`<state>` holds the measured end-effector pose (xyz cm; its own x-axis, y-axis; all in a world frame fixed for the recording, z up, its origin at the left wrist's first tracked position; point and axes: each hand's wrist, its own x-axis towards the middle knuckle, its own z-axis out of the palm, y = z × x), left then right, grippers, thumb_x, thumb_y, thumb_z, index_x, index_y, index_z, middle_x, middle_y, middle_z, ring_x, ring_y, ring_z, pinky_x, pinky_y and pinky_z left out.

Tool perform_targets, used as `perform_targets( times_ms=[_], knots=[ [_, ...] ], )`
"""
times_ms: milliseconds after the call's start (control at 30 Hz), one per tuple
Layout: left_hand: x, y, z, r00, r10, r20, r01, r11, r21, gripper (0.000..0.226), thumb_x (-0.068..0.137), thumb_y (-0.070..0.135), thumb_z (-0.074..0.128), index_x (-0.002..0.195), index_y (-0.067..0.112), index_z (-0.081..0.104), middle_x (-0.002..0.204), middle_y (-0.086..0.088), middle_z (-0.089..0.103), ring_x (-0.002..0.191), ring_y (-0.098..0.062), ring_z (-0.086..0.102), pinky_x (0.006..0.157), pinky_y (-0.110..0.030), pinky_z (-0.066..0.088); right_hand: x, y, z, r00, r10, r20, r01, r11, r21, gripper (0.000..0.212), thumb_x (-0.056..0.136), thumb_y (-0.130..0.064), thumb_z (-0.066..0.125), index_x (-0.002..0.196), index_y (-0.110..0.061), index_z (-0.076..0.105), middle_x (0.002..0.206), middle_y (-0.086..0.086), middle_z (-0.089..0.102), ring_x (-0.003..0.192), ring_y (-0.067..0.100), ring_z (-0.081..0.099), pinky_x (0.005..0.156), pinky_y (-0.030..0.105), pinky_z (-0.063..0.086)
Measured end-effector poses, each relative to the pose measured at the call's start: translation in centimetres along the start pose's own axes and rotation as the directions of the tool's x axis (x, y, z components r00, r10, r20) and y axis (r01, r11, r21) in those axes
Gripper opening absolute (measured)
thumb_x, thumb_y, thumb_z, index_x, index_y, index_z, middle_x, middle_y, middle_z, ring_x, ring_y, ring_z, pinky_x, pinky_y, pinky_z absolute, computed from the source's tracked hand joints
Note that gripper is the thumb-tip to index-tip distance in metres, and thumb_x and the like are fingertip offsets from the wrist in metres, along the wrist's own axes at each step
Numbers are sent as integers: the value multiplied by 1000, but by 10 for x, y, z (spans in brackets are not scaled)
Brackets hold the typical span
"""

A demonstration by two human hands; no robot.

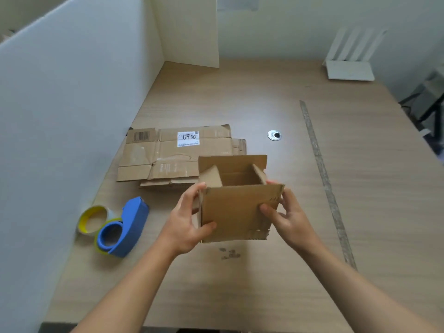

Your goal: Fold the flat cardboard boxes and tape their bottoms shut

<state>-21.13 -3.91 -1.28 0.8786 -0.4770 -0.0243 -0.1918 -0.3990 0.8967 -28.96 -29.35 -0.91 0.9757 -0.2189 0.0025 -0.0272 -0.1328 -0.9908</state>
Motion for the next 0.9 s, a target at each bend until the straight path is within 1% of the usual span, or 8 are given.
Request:
perform_targets(
  times_ms=[67, 200, 333, 400, 533, 600, 733, 900],
  knots=[
    [-13, -1, 13, 999, -22, -32, 22, 1000, -3, 69, 66, 50, 74, 125, 63, 42, 144, 18, 41, 136, -3, 40, 99, -19, 46, -15, 9, -6, 997, -52, 57, 57, 994, -93, 40, 87, -28, 69, 117, -53, 60, 136, -11, 46, 124, 6, 52, 82, 23, 57],
    [-40, -8, 27, 992, -121, -43, 117, 989, -93, 53, 65, 60, 72, 117, 55, 59, 149, 20, 38, 135, 3, 41, 101, -19, 45, -33, 23, -10, 996, -25, 88, 43, 980, -197, 27, 82, -52, 63, 108, -47, 68, 132, -11, 44, 120, 8, 55, 84, 20, 54],
    [-56, -9, 32, 980, -159, -120, 145, 982, -119, 48, 69, 65, 66, 114, 51, 63, 136, 36, 40, 125, 19, 42, 101, -16, 46, -45, 33, -2, 997, -14, 81, 31, 975, -222, 20, 84, -52, 61, 100, -47, 71, 127, -14, 46, 119, 6, 53, 84, 17, 53],
    [-56, -10, 32, 971, -175, -162, 158, 981, -111, 53, 71, 65, 64, 122, 59, 50, 133, 36, 44, 123, 18, 44, 99, -17, 47, -46, 36, 2, 998, -14, 53, 26, 971, -236, 23, 88, -41, 66, 110, -47, 66, 125, -13, 48, 117, 5, 53, 82, 25, 57],
    [-49, -10, 29, 972, -201, -123, 196, 979, -57, 91, 78, 52, 74, 134, 75, 7, 133, 29, 43, 125, 7, 45, 98, -22, 42, -42, 37, 8, 999, 35, 4, -33, 963, -269, 65, 89, -30, 70, 140, -52, 36, 125, -12, 48, 111, 1, 51, 78, 25, 56],
    [-41, -8, 24, 978, -192, -85, 195, 980, 28, 97, 83, 42, 75, 134, 75, 0, 133, 20, 43, 123, 0, 43, 96, -24, 42, -39, 38, 8, 998, 69, 2, -67, 970, -234, 80, 89, -29, 72, 145, -55, 23, 127, -12, 46, 109, 3, 51, 78, 27, 56],
    [-31, -8, 20, 986, -146, -79, 152, 985, 79, 63, 79, 51, 72, 125, 65, 31, 130, 18, 45, 119, 1, 46, 98, -33, 47, -31, 38, 13, 995, 98, 26, -88, 965, -245, 86, 91, -27, 71, 142, -65, 13, 131, -24, 36, 109, -1, 48, 82, 32, 56],
    [-29, -19, 22, 982, -166, -86, 174, 981, 88, 42, 72, 69, 60, 110, 55, 48, 119, 27, 52, 112, 4, 52, 93, -36, 53, -24, 38, 16, 999, 36, 40, -23, 959, -283, 53, 97, -21, 63, 137, -49, 42, 146, -10, 40, 128, -20, 31, 112, 14, 29]
  ],
)
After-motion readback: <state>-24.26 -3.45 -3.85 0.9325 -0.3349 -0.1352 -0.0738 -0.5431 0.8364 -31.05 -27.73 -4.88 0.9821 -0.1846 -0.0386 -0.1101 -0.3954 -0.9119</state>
